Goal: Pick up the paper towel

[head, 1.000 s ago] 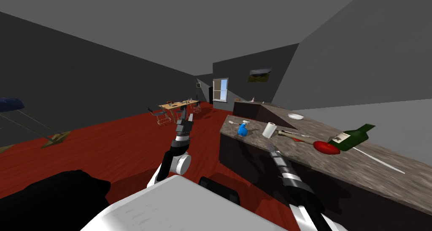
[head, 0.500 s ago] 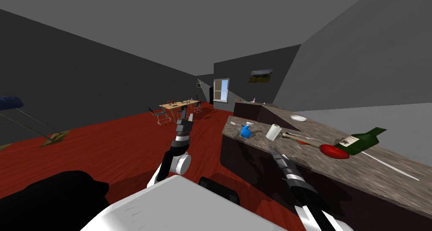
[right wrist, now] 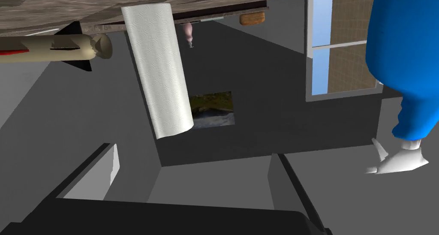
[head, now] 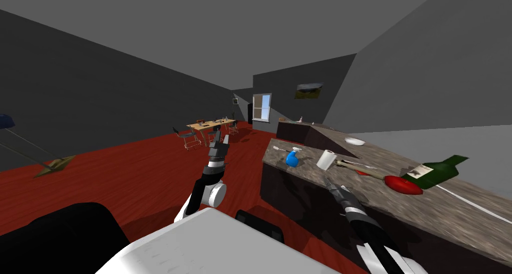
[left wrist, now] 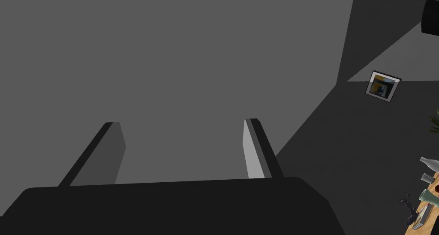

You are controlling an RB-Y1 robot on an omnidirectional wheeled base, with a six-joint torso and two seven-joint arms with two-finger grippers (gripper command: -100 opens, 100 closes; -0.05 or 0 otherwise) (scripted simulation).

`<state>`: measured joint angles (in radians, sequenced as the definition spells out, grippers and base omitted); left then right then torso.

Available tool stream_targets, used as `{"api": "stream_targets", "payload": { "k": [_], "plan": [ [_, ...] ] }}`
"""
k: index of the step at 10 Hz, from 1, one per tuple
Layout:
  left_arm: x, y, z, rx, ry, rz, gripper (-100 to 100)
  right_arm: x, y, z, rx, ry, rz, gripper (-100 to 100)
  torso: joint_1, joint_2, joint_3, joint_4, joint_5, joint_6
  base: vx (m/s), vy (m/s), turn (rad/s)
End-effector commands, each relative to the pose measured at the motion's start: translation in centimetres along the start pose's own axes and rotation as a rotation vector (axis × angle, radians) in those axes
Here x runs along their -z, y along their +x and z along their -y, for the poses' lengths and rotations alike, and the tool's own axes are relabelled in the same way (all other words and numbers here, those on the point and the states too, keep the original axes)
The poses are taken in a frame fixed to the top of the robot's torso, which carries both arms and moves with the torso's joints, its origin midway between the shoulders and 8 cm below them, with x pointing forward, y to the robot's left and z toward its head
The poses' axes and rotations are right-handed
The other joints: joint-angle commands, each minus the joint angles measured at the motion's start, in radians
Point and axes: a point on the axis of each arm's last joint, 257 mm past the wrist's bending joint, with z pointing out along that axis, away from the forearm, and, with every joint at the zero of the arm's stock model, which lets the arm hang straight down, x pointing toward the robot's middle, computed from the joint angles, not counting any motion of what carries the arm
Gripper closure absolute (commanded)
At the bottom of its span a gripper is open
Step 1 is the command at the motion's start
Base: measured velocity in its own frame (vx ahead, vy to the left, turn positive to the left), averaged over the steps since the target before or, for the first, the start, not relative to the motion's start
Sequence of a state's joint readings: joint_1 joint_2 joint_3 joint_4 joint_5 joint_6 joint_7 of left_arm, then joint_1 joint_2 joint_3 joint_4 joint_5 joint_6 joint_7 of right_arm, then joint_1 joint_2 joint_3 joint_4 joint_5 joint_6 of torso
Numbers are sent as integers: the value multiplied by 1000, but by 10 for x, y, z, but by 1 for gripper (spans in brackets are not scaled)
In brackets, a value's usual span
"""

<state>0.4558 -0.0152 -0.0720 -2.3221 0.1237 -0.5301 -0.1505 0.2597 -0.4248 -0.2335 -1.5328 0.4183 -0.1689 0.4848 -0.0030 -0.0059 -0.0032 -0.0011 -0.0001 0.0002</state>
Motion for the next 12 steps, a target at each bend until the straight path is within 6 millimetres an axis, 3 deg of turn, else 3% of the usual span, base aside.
{"api": "stream_targets", "payload": {
  "k": [1,5,10,11,12],
  "plan": [
    [0,0,0,0,0,0,0,-4,-2,14,68,18,-14,-100,0,0,0,0,0,0,97,-32,-9],
    [0,0,0,0,0,0,0,-20,-10,45,232,57,-38,-100,-1,-6,-3,-1,0,0,162,-43,7],
    [0,0,0,0,0,0,0,-34,-25,51,296,65,-23,-100,-4,-7,-4,-2,-1,0,178,-88,41],
    [0,0,0,0,0,0,0,-32,-23,51,292,66,-27,-100,-4,-5,-3,-1,-1,0,21,-17,13],
    [0,0,0,0,0,0,0,-33,-24,51,293,66,-26,0,0,2,1,0,0,0,0,0,0]
  ]
}}
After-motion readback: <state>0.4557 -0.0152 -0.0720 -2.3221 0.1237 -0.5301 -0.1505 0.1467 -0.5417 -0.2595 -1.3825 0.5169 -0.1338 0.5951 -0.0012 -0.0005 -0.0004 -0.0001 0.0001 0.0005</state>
